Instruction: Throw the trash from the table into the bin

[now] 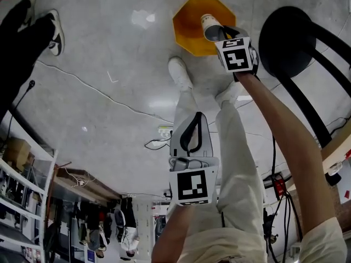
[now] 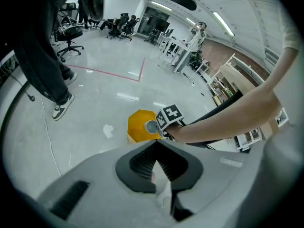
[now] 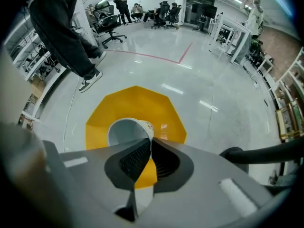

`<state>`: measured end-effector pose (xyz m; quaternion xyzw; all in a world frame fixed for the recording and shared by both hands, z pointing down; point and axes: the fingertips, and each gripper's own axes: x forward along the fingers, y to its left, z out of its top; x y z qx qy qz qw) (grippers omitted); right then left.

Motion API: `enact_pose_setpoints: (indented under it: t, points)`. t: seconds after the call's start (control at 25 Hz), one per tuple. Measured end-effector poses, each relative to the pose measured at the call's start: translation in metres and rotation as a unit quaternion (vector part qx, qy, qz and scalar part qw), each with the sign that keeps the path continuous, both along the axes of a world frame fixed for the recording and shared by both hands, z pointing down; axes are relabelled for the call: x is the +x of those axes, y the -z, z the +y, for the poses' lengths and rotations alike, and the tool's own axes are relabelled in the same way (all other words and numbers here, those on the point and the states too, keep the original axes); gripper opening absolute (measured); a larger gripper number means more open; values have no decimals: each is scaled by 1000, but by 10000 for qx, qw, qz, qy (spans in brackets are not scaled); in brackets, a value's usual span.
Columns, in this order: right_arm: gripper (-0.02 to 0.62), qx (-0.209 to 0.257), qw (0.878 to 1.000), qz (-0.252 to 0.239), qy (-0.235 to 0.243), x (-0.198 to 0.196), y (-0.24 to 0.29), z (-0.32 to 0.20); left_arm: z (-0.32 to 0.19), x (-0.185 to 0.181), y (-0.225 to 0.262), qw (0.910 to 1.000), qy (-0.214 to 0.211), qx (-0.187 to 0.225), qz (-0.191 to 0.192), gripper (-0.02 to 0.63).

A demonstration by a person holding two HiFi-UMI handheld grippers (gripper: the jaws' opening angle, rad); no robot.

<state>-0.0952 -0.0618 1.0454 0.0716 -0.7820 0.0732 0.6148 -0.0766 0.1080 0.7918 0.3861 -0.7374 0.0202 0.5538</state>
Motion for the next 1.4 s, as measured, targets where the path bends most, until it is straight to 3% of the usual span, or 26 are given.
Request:
enact_pose_setpoints:
  t: [0.12,0.2,0.24,0.56,0.68,1.04,1.4]
  points:
    - [35,-64,10000,56,27,1,-8,-1,1,-1,-2,10000,-38,-27,24,3]
    - [105,-189,9998,54,-80,1,-8,1,2,-2,-2,10000,-53,-27,-17,3]
    - [106,-274,9995,41,-165,2,-6,2,2,-3,0,10000,-76,-18,-47,3]
    - [70,-359,9991,-154,-186,13,38,9,-4,2,25,9997,-114,102,-179,3]
    - [9,-332,9988,-269,-255,18,64,11,-5,3,40,9995,-185,115,-232,3]
    - [6,-369,9964,-729,-209,34,158,27,-11,19,91,9980,-239,222,-539,3]
    - [6,-856,9907,-1027,-258,68,257,51,-3,32,157,9958,-355,72,-835,3]
